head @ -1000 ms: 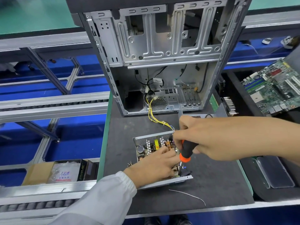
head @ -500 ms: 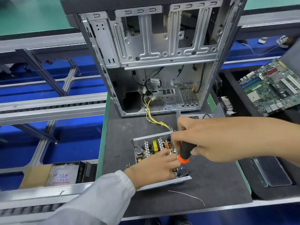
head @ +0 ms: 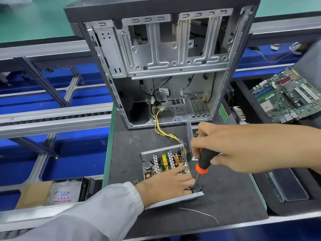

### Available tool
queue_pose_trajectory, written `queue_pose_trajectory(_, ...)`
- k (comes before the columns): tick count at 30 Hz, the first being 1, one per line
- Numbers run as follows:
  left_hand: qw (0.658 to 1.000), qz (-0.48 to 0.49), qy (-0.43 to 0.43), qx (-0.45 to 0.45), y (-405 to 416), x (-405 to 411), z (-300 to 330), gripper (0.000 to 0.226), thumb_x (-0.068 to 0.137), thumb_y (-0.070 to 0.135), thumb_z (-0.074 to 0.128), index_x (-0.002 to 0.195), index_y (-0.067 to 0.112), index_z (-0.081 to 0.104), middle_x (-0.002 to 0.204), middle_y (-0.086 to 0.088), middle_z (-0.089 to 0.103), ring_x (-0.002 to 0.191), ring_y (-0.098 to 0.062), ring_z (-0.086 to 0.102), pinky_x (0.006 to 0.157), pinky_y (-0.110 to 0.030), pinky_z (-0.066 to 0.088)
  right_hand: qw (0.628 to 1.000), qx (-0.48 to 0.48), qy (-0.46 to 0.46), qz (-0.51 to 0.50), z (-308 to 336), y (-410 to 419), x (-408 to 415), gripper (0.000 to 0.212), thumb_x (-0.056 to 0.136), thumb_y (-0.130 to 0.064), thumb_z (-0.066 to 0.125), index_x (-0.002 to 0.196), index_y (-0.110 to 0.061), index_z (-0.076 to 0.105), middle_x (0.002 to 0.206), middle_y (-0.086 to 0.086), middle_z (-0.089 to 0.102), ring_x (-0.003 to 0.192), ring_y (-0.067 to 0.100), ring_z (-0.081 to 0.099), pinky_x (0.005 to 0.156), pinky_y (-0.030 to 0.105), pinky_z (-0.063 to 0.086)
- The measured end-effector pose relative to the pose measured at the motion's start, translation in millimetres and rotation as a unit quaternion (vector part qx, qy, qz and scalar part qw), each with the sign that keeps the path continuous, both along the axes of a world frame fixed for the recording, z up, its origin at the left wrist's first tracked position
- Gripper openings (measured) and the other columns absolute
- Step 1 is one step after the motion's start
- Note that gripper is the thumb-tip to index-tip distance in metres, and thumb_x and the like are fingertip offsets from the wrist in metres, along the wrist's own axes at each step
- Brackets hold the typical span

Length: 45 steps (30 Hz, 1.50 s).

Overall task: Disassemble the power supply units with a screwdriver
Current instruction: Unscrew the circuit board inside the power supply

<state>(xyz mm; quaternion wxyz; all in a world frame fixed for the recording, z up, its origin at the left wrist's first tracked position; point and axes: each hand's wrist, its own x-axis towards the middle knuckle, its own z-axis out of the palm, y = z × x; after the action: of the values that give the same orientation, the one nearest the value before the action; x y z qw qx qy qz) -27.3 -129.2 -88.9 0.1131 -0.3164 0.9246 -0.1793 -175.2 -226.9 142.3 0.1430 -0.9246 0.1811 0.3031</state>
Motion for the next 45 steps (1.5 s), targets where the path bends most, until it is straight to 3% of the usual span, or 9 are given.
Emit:
queue_pose_trajectory(3,1.0,-0.009,-0.009,-0.01,-0.5,-0.5,-0.3,0.025,0.092,0.006,0.037,0.093,0.022,0.056,0.103,-0.001,0.052,0.1,-0.022,0.047,0.1,-0.04,0.033,1.0,0.005,-0.013,-0.011,3.2,-2.2,-4.1,0.021,0.097,-0.024,0.051,0.104,-0.041,0.043,0.104,-0.013,0.032,0.085,0.009,0.049,0.072,0.029,0.042)
queue_pose_trajectory(7,1.0,-0.014,-0.02,0.001,-1.4,-1.4,-1.8,0.011,0.089,0.016,0.058,0.092,0.026,0.058,0.102,0.004,0.057,0.1,-0.019,0.049,0.101,-0.037,0.033,0.999,-0.002,-0.021,-0.03,3.5,-4.9,-7.7,0.021,0.096,-0.024,0.052,0.1,-0.042,0.042,0.103,-0.014,0.031,0.084,0.008,0.05,0.078,0.034,0.044)
queue_pose_trajectory(9,0.999,-0.018,-0.029,0.004,-2.1,-2.0,-1.0,0.01,0.089,0.016,0.058,0.091,0.026,0.059,0.102,0.006,0.058,0.1,-0.018,0.051,0.102,-0.037,0.032,0.999,-0.014,-0.019,-0.037,1.8,-5.4,-8.8,0.021,0.096,-0.023,0.051,0.1,-0.042,0.042,0.102,-0.013,0.031,0.083,0.011,0.052,0.079,0.038,0.046)
queue_pose_trajectory(13,1.0,-0.001,0.005,-0.008,-1.2,-3.4,0.2,0.024,0.095,0.008,0.039,0.089,0.023,0.056,0.099,0.003,0.054,0.097,-0.019,0.048,0.102,-0.037,0.031,0.998,-0.047,-0.007,-0.05,-3.7,-7.1,-8.4,0.021,0.095,-0.019,0.048,0.103,-0.038,0.044,0.103,-0.008,0.032,0.08,0.019,0.055,0.077,0.043,0.047)
queue_pose_trajectory(20,0.998,-0.015,0.058,-0.001,-1.4,0.9,-2.5,0.024,0.096,0.002,0.037,0.091,0.017,0.054,0.097,-0.001,0.052,0.096,-0.023,0.046,0.106,-0.043,0.028,0.996,-0.042,-0.017,-0.072,-23.4,-9.1,-7.2,0.025,0.093,-0.013,0.047,0.103,-0.035,0.046,0.101,-0.005,0.032,0.075,0.017,0.054,0.071,0.041,0.047)
queue_pose_trajectory(24,0.997,-0.004,0.074,-0.001,-0.8,-1.0,-4.5,0.044,0.098,-0.005,0.008,0.092,0.014,0.047,0.093,-0.003,0.051,0.093,-0.024,0.046,0.105,-0.043,0.03,0.997,-0.035,-0.019,-0.069,-33.1,-8.1,-8.6,0.022,0.094,-0.016,0.048,0.103,-0.036,0.044,0.104,-0.005,0.033,0.078,0.016,0.053,0.066,0.037,0.044)
queue_pose_trajectory(33,0.997,-0.012,0.073,0.022,-4.4,-3.3,-6.8,0.012,0.089,0.009,0.054,0.088,0.021,0.056,0.091,0.004,0.056,0.093,-0.019,0.053,0.098,-0.037,0.035,0.997,-0.023,-0.015,-0.074,-41.2,-6.8,-18.9,0.023,0.095,-0.015,0.047,0.107,-0.035,0.045,0.102,-0.005,0.032,0.069,0.01,0.046,0.065,0.038,0.042)
queue_pose_trajectory(40,0.996,-0.01,0.074,0.039,-5.5,-0.6,2.3,0.015,0.09,0.006,0.047,0.089,0.02,0.054,0.091,0.003,0.053,0.092,-0.02,0.048,0.097,-0.038,0.039,0.996,-0.01,-0.034,-0.087,-36.6,-8.6,-23.8,0.021,0.096,-0.017,0.048,0.108,-0.035,0.046,0.104,-0.006,0.033,0.077,0.016,0.052,0.071,0.04,0.047)
queue_pose_trajectory(45,0.995,0.008,0.092,0.03,-5.0,-0.3,3.9,0.021,0.088,0.002,0.047,0.082,0.019,0.057,0.086,0.003,0.05,0.087,-0.019,0.044,0.1,-0.036,0.031,0.995,-0.002,-0.045,-0.088,-22.5,-8.4,-22.6,0.016,0.097,-0.026,0.051,0.108,-0.036,0.045,0.104,-0.007,0.032,0.077,0.015,0.051,0.076,0.039,0.046)
